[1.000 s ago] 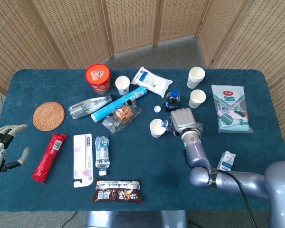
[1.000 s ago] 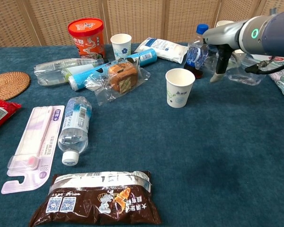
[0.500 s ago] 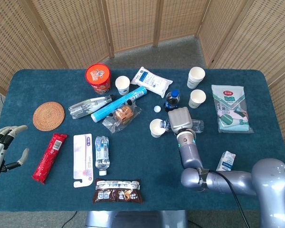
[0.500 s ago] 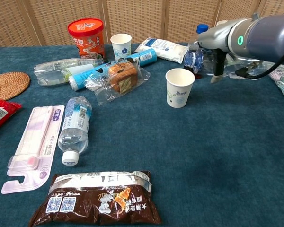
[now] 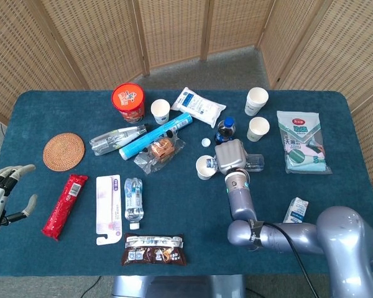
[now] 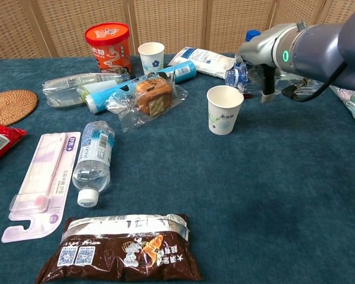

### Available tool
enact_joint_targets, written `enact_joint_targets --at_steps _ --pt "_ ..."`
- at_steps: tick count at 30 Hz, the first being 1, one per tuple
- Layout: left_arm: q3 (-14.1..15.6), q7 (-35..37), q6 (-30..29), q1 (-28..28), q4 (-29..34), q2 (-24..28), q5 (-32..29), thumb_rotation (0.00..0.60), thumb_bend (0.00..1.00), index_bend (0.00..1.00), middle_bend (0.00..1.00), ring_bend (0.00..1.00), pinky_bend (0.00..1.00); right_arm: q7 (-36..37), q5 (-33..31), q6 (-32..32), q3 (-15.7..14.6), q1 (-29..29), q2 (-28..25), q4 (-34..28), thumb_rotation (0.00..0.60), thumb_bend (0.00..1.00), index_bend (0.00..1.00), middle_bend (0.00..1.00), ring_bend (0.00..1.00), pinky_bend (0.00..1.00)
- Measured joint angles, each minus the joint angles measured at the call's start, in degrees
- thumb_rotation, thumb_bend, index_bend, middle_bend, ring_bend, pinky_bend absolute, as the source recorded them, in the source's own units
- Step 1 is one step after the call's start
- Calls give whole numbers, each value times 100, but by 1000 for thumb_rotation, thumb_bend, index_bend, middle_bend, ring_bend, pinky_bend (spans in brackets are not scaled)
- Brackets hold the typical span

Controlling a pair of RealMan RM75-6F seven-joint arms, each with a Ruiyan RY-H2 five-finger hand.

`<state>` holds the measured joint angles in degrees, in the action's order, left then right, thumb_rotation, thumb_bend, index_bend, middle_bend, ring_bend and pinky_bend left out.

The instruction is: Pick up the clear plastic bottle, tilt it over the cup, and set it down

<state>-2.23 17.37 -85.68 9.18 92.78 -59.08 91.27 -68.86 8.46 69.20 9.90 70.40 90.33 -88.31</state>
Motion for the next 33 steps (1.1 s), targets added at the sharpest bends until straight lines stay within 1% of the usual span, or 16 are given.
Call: enact_joint_targets --at_steps 15,33 --pt "21 29 36 19 -37 -35 0 314 493 152 262 216 178 -449 78 262 28 -11 206 204 600 270 643 663 619 639" --pt "25 19 77 51 -43 -53 -9 317 494 148 262 216 178 -885 382 511 46 -54 441 374 600 269 644 663 619 639"
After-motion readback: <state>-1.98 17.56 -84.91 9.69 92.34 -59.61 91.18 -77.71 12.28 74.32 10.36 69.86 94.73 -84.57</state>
